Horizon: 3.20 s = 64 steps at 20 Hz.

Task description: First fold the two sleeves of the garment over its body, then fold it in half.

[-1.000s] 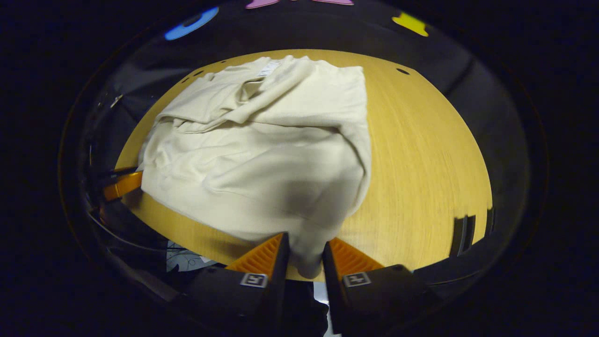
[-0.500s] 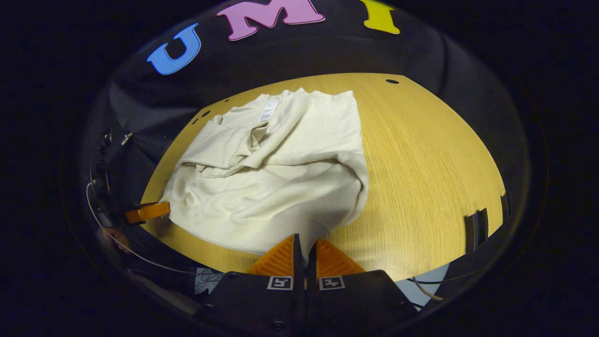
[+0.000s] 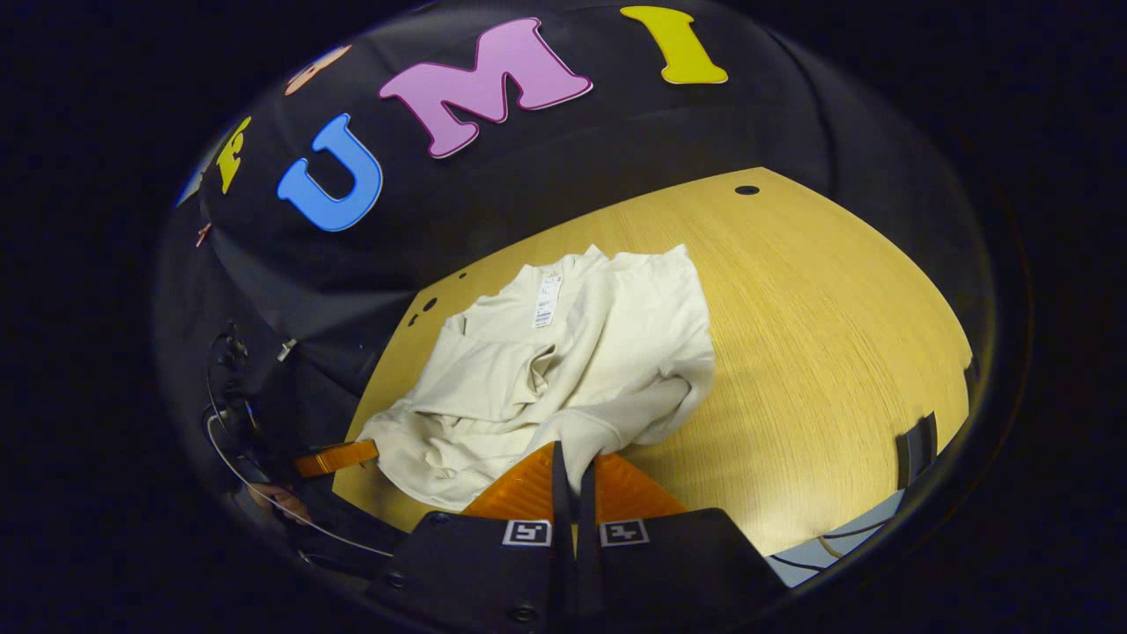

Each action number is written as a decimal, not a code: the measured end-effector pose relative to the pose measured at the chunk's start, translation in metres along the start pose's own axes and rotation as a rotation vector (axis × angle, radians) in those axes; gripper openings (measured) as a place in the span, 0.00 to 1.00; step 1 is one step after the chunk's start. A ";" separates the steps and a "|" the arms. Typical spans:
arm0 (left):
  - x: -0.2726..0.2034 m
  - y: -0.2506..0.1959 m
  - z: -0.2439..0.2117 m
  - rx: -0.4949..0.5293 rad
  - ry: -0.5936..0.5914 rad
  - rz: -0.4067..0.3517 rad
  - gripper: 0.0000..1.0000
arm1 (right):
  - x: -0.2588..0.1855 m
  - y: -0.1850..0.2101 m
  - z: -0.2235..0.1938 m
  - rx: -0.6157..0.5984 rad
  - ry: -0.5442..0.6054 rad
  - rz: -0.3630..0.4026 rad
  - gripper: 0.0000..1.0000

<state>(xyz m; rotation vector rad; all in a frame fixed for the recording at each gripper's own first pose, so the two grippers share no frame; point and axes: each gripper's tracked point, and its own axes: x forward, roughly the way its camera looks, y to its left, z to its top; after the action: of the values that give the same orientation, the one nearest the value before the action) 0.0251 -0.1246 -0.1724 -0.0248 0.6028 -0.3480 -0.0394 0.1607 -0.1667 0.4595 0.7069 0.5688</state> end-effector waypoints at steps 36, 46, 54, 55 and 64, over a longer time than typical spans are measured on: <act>0.216 0.036 0.149 -0.063 0.045 0.142 0.01 | 0.212 -0.078 0.143 0.101 -0.023 -0.117 0.05; 0.229 0.039 0.140 -0.070 0.092 0.177 0.07 | 0.240 -0.100 0.112 0.081 0.076 -0.160 0.08; 0.209 0.040 0.147 0.041 0.045 0.264 0.53 | 0.222 -0.088 0.116 0.063 0.070 -0.150 0.41; 0.203 0.039 0.148 0.062 0.034 0.264 0.64 | 0.217 -0.087 0.117 0.047 0.063 -0.153 0.46; 0.124 0.030 0.139 0.107 -0.059 0.241 0.95 | 0.145 -0.060 0.124 -0.053 -0.009 -0.137 0.88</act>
<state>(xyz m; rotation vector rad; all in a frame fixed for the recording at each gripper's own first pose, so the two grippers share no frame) 0.2070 -0.1482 -0.1297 0.1389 0.5218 -0.1443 0.1587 0.1810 -0.1855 0.3615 0.7074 0.4550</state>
